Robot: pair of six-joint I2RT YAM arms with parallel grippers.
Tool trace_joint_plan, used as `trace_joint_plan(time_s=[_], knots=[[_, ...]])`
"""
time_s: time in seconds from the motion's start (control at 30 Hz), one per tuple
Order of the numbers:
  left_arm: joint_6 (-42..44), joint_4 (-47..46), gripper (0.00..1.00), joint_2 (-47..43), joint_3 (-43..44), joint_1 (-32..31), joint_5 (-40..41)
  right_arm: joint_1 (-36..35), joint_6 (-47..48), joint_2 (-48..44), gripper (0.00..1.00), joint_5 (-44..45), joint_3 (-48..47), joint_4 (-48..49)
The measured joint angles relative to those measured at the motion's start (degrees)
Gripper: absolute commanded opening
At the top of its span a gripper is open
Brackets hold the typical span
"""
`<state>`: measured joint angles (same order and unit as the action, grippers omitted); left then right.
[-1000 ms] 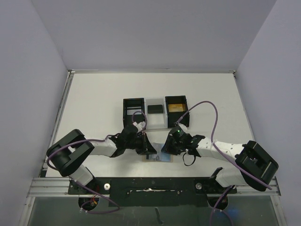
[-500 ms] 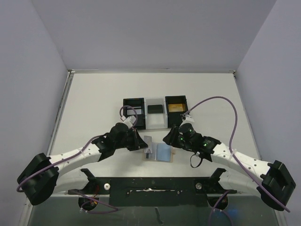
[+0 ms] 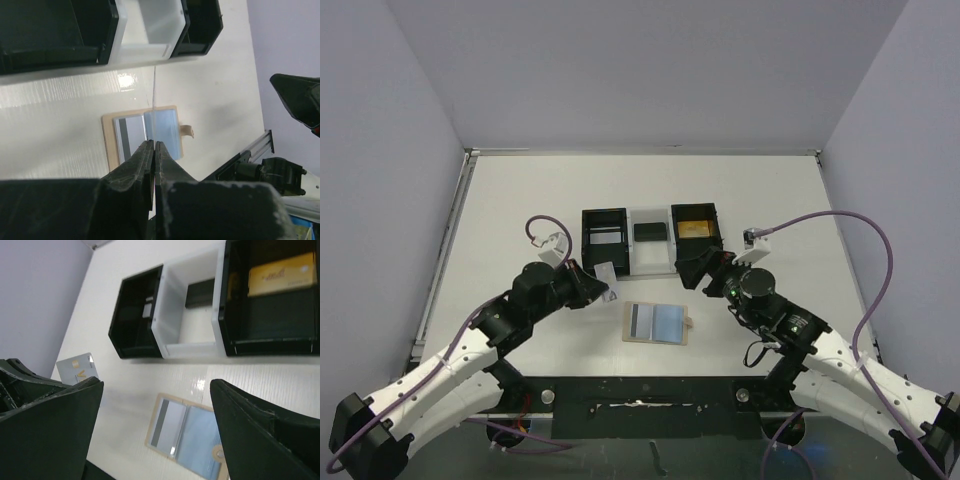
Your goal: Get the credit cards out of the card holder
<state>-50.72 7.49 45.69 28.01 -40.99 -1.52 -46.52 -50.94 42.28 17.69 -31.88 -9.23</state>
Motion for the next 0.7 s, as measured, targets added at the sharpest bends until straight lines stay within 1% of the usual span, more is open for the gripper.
trace_joint_plan(time_s=[0.13,0.27,0.37,0.4,0.5,0.57,0.7], knots=[[0.92,0.09,0.00,-2.01,0.09,2.36,0.00,0.00,6.16,-3.76,0.96,1.38,1.62,5.95],[1.49,-1.05,0.00,0.13,0.66,9.05,-6.29,0.42,9.88,-1.99,0.98,-1.14,0.74,9.38],[1.01,-4.17,0.00,1.68,0.63,14.53,-14.10,1.90,10.45,3.06,0.98,-6.99,-1.70,10.62],[0.44,-6.12,0.00,2.19,0.63,16.74,-18.16,2.71,10.38,5.03,0.97,-9.31,-2.54,11.41],[-1.42,-12.24,0.00,2.67,0.04,20.74,-26.49,6.03,9.14,11.63,0.92,-18.62,-3.91,15.15],[-3.10,-17.11,0.00,2.54,-1.01,22.27,-31.23,7.98,7.65,15.06,0.89,-24.39,-4.13,17.68],[-6.27,-25.24,0.00,1.62,-3.80,22.99,-37.44,10.21,3.61,21.62,0.82,-34.42,-4.46,24.11]])
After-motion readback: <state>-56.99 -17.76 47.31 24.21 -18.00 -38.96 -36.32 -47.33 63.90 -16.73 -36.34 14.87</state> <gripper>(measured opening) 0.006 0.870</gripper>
